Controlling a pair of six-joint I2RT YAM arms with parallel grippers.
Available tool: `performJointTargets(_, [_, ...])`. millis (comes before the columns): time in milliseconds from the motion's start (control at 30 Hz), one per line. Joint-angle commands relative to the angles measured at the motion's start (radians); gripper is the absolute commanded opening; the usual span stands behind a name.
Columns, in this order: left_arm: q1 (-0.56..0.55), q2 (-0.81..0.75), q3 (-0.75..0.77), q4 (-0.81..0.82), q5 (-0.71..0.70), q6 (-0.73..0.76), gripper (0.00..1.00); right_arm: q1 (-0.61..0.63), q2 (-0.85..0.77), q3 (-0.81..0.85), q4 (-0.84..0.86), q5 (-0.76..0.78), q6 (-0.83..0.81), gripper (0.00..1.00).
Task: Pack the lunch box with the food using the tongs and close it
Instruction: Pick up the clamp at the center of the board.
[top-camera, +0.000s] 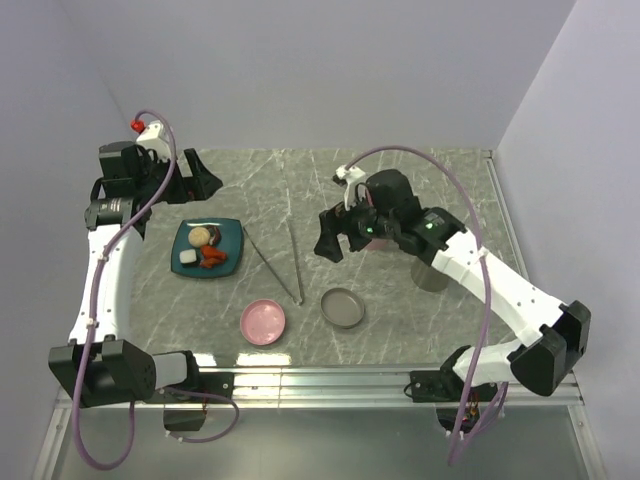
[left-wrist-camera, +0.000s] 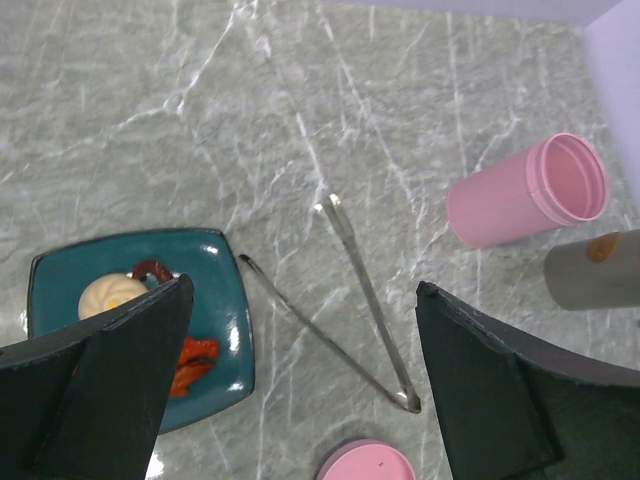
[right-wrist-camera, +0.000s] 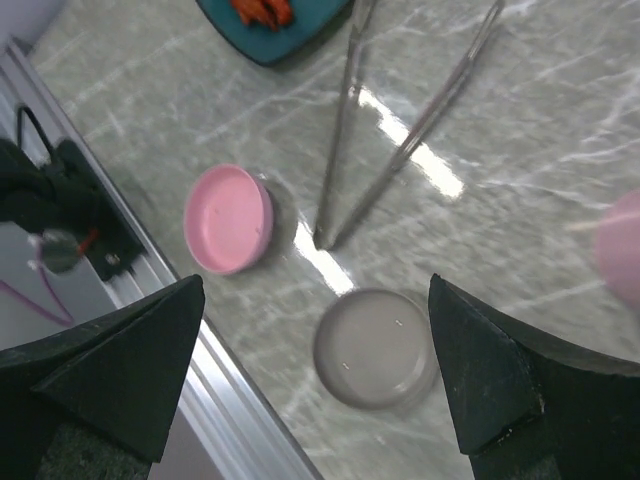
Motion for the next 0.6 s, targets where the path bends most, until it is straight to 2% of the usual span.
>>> performJointTargets(0, [0.0,-0.046,-0.009,0.067,0.05,-0.035,0.99,0.021,-0.031,-0.065,0.252,0.042,0.155,1.0])
performJointTargets(100, [-0.001,-0.048,0.0,0.056,0.041,-0.036,0.99,0.076,-0.007,-0.136,0.372,0.118,0.195,1.0])
performJointTargets(267, [0.0,-0.045,0.008,0.062,0.011,-0.027,0.99,0.195,0.084,-0.183,0.46,0.295,0.174,1.0])
performJointTargets(400, [-0.001,-0.042,0.003,0.08,0.014,-0.042,0.99,0.225,0.203,-0.176,0.486,0.359,0.18,1.0])
performJointTargets(567, [-0.001,-0.036,-0.004,0.099,0.014,-0.048,0.99,0.229,0.343,-0.136,0.468,0.347,0.209,1.0])
